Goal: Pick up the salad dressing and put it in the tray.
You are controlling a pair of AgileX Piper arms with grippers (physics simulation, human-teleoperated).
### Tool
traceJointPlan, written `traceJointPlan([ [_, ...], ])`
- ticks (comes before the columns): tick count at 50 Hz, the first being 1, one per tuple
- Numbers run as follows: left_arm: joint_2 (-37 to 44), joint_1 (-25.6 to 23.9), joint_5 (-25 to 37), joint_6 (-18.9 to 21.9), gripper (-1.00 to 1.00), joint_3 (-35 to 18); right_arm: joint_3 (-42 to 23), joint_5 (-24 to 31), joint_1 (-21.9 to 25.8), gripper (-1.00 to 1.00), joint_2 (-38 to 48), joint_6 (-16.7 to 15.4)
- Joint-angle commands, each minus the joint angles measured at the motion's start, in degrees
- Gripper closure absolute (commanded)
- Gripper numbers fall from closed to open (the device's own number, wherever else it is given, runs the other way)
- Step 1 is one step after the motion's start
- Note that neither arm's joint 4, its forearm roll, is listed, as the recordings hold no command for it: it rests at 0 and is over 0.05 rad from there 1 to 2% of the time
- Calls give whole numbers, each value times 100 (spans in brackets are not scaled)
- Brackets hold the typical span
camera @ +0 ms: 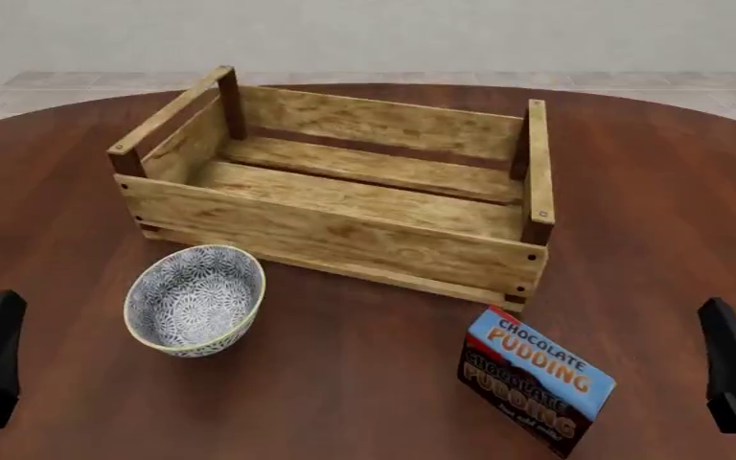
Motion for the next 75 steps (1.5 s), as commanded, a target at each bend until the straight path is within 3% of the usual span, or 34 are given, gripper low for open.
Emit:
traceJointPlan([
  [1, 50, -22, 131, 250, -100, 47, -7, 42, 75, -100, -54, -31],
  [20, -8, -92, 323, 245, -100, -191, -1, 46, 102, -100, -64, 26],
  [30, -7, -2, 1072, 252, -100, -663, -14, 33, 146, -100, -46, 17],
  [47, -10, 328, 1600, 575, -100, -1145, -3, 38, 168, -100, -72, 27],
  [61, -12, 582, 2400, 470, -100, -1842, -13, 29, 98, -100, -92, 159],
  [75, -13, 1027, 2739, 486, -100, -1986, -8, 23, 83, -100, -92, 210],
])
